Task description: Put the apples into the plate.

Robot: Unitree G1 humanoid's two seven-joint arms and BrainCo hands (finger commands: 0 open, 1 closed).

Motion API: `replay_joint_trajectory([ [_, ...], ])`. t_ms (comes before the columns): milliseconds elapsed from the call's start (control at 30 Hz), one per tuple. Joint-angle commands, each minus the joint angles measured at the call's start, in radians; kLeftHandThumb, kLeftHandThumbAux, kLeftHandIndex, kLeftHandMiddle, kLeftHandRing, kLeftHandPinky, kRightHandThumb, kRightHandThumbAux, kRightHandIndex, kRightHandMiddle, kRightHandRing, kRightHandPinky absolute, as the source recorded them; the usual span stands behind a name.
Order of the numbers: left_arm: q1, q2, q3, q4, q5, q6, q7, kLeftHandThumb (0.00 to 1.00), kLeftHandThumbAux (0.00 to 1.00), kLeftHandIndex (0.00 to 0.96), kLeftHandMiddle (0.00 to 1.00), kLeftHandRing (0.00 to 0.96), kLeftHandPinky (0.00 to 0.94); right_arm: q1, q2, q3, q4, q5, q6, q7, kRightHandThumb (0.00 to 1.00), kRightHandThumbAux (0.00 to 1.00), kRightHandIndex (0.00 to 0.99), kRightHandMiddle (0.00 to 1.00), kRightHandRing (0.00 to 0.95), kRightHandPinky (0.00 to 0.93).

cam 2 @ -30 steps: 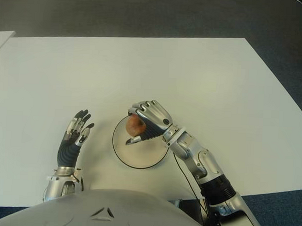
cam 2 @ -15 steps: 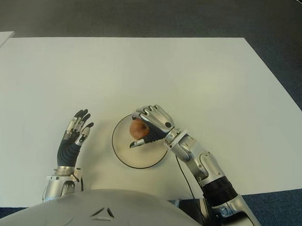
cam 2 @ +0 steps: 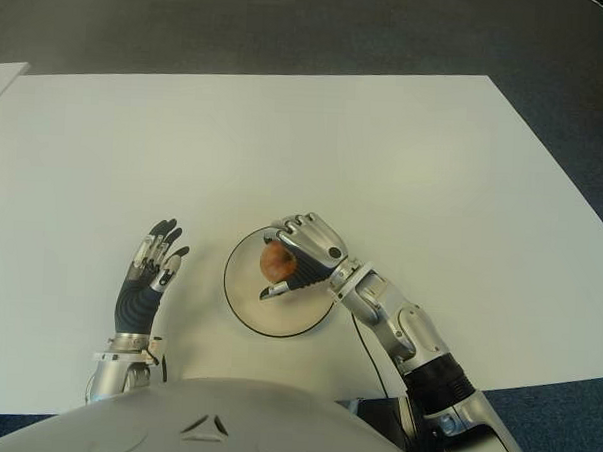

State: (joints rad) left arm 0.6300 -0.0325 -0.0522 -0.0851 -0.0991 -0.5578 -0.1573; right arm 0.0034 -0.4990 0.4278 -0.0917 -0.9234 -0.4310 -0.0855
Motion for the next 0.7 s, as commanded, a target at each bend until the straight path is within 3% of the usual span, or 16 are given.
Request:
replay_joint_trajectory([
  [33,0.010,0.001,-0.003,-0.010,0.002,0.013,0.009,0.088,0.550,0.073,0.044,0.082,0.174,0.010,-0.009,0.002,0.016,-0.004,-0.022,-0.025,0.925,0.638,0.842,0.676,0.824,0.823],
  [67,0.010,0.001,-0.005,-0.011,-0.001,0.013,0.008,0.088,0.550,0.073,0.045,0.082,0.174,0.010,-0.009,0.002,0.021,-0.007,-0.030,-0.040,0.940,0.632,0.838,0.612,0.820,0.821],
  [133,0.011,0.001,-0.006,-0.012,-0.004,0.012,0.006,0.089,0.549,0.072,0.043,0.080,0.171,0.009,-0.010,0.004,0.028,-0.015,-0.042,-0.063,0.897,0.650,0.639,0.564,0.776,0.751],
  [200,0.010,0.001,-0.006,-0.012,-0.005,0.011,0.005,0.089,0.549,0.071,0.042,0.078,0.168,0.010,-0.014,0.006,0.028,-0.023,-0.052,-0.076,0.873,0.659,0.540,0.540,0.696,0.642],
  [267,0.010,0.002,-0.006,-0.011,-0.007,0.009,0.004,0.088,0.551,0.071,0.041,0.078,0.174,0.011,-0.022,0.008,0.022,-0.027,-0.061,-0.076,0.765,0.688,0.470,0.461,0.481,0.431],
  [333,0.009,0.002,-0.007,-0.010,-0.009,0.004,0.002,0.087,0.553,0.071,0.041,0.078,0.174,0.011,-0.034,0.010,0.012,-0.028,-0.068,-0.062,0.597,0.576,0.360,0.360,0.346,0.313],
  [367,0.010,0.002,-0.008,-0.009,-0.009,0.001,0.001,0.086,0.554,0.070,0.037,0.072,0.161,0.012,-0.040,0.010,0.006,-0.028,-0.072,-0.054,0.480,0.519,0.268,0.257,0.232,0.207],
  [433,0.010,0.002,-0.010,-0.007,-0.006,-0.006,0.001,0.085,0.554,0.068,0.032,0.065,0.148,0.018,-0.055,0.009,-0.009,-0.026,-0.077,-0.035,0.349,0.444,0.156,0.142,0.122,0.108],
  [567,0.006,0.005,-0.008,0.007,0.011,-0.032,0.003,0.077,0.543,0.062,0.020,0.048,0.129,0.024,-0.086,0.009,-0.041,-0.015,-0.074,0.034,0.179,0.307,0.034,0.030,0.025,0.022],
  [700,-0.003,0.006,-0.007,0.026,0.014,-0.053,0.001,0.071,0.535,0.060,0.012,0.037,0.116,0.023,-0.095,0.007,-0.048,0.006,-0.077,0.075,0.124,0.249,0.008,0.007,0.006,0.005],
])
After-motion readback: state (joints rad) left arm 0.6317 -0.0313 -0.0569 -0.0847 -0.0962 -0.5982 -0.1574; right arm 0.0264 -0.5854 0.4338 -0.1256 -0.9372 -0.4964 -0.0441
